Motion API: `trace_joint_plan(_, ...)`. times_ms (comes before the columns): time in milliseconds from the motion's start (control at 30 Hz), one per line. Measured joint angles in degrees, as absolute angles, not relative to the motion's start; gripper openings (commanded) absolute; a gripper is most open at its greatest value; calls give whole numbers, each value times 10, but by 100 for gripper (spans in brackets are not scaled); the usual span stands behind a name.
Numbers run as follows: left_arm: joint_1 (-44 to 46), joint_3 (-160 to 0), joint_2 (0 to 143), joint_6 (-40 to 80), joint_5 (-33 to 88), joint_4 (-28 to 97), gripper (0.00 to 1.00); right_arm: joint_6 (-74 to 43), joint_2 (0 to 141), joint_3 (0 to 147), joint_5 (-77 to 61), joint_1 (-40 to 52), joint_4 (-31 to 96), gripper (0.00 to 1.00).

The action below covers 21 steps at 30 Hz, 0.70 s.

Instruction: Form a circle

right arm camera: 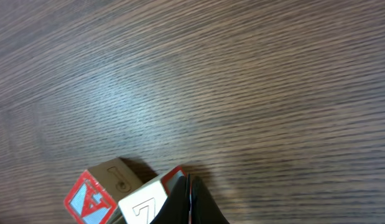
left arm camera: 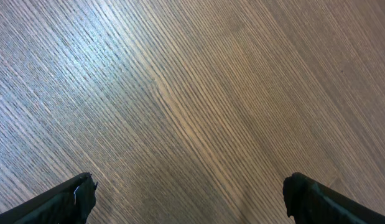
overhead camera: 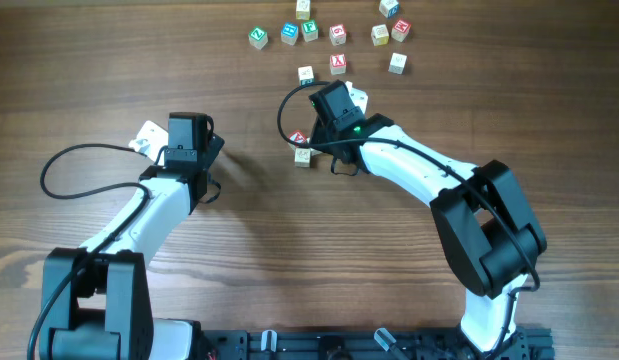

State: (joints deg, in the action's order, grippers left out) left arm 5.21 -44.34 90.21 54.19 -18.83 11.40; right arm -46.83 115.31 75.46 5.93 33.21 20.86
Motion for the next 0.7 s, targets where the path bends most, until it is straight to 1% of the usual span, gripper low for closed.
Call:
trace_joint_plan(367, 52, -443, 902, 542, -188, 114, 100, -469, 1153, 755, 122, 330, 223, 5)
trace_joint_plan(500, 52, -443, 902, 542, -188, 114, 100, -438, 1153, 754, 101, 328, 156, 5)
trace_joint_plan(600, 52, -443, 902, 542, -188, 114, 100, -389, 1153, 754, 43, 327, 81, 5)
trace_joint_plan(700, 52, -443, 902, 542, -188, 114, 100, -368, 1153, 754, -7, 327, 35, 5)
